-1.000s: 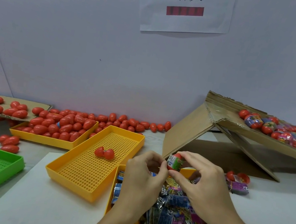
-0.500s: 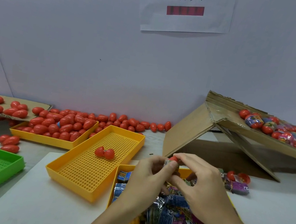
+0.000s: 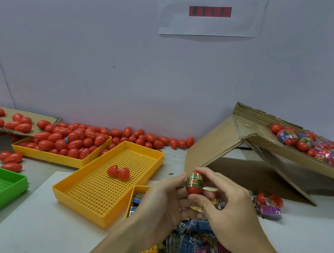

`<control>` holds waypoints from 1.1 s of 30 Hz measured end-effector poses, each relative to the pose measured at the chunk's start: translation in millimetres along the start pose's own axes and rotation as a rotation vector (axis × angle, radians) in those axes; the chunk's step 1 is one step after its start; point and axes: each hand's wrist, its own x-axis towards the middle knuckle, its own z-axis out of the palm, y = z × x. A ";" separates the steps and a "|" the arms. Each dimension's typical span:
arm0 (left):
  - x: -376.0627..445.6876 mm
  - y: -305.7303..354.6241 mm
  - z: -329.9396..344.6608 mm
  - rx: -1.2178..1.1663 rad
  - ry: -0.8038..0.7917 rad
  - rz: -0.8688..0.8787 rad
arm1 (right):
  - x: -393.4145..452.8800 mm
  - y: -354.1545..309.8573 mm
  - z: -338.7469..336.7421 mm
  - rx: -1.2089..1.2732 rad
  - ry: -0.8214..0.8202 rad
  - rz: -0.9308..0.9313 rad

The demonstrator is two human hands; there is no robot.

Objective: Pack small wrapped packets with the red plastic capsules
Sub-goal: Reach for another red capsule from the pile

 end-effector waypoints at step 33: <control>23.3 18.1 -14.1 0.166 0.552 0.063 | 2.5 5.1 -0.8 0.168 0.062 0.190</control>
